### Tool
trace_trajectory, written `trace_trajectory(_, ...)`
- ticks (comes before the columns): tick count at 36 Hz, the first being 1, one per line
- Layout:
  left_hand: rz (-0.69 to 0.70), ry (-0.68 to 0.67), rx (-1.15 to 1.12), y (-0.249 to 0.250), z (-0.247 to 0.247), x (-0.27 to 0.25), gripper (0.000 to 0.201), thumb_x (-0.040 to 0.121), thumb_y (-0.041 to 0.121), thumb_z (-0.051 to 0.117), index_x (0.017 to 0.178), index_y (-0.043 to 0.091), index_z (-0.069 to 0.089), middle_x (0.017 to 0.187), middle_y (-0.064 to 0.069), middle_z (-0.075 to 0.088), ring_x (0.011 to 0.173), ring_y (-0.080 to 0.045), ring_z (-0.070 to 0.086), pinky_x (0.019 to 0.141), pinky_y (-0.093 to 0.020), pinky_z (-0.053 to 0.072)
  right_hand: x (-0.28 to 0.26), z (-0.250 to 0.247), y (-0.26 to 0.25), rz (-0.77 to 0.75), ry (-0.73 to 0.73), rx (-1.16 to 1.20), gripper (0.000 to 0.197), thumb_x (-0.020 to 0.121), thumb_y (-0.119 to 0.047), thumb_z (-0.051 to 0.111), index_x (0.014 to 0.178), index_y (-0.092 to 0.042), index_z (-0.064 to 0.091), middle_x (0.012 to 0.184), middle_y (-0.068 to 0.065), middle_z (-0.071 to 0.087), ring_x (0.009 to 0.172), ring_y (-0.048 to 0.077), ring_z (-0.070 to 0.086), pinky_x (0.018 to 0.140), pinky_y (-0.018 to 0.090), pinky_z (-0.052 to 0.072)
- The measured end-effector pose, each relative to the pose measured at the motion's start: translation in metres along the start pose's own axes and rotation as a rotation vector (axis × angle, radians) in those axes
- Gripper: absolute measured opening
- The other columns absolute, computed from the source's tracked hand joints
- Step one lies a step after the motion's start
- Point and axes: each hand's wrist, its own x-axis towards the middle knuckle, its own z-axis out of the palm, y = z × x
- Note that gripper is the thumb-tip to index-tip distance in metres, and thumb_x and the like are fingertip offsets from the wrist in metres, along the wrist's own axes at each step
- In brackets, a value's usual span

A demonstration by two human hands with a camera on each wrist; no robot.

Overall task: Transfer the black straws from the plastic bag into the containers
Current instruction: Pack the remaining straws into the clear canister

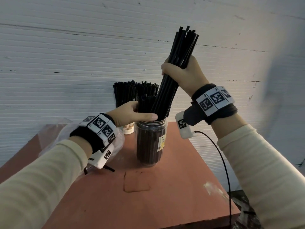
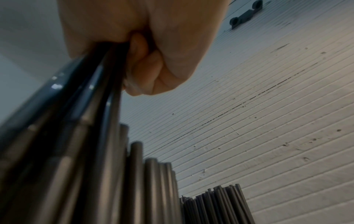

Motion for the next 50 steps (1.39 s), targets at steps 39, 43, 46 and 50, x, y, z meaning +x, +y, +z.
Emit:
trace_trajectory(39, -0.044, 0.573, 0.186, 0.005, 0.042, -0.006, 0.061, 0.071, 0.042, 0.081, 0.119, 0.018, 0.052, 0.105, 0.009, 0.062, 0.097, -0.008, 0.061, 0.081, -0.027, 0.052, -0.007, 0.026, -0.018, -0.064, -0.067, -0.04, 0.029, 0.084, -0.009, 0.056, 0.071, 0.015, 0.048, 0.066, 0.013, 0.042, 0.06, 0.018, 0.041, 0.055, 0.025, 0.037)
trace_trajectory(43, -0.037, 0.577, 0.16, 0.004, 0.041, -0.009, 0.06, 0.071, 0.044, 0.082, 0.119, 0.021, 0.054, 0.106, 0.012, 0.063, 0.099, -0.007, 0.061, 0.083, -0.025, 0.052, -0.007, 0.026, -0.017, -0.068, -0.064, -0.039, 0.029, 0.085, -0.01, 0.057, 0.072, 0.015, 0.049, 0.066, 0.013, 0.043, 0.06, 0.018, 0.042, 0.056, 0.026, 0.038)
trace_trajectory(46, -0.033, 0.516, 0.212, 0.005, 0.035, -0.01, 0.067, 0.067, 0.055, 0.082, 0.119, 0.027, 0.052, 0.105, 0.017, 0.061, 0.096, 0.002, 0.057, 0.073, -0.012, 0.042, -0.006, 0.026, -0.015, -0.069, -0.067, -0.043, 0.029, 0.085, -0.011, 0.057, 0.073, 0.015, 0.05, 0.067, 0.013, 0.043, 0.06, 0.018, 0.043, 0.056, 0.026, 0.038)
trace_trajectory(50, -0.042, 0.39, 0.221, 0.003, 0.024, -0.011, 0.082, 0.052, 0.074, 0.078, 0.118, 0.033, 0.053, 0.108, 0.018, 0.064, 0.102, 0.003, 0.059, 0.086, -0.02, 0.047, -0.007, 0.023, -0.011, -0.057, -0.07, -0.038, 0.028, 0.086, -0.009, 0.056, 0.074, 0.016, 0.05, 0.066, 0.012, 0.042, 0.057, 0.016, 0.042, 0.05, 0.021, 0.037)
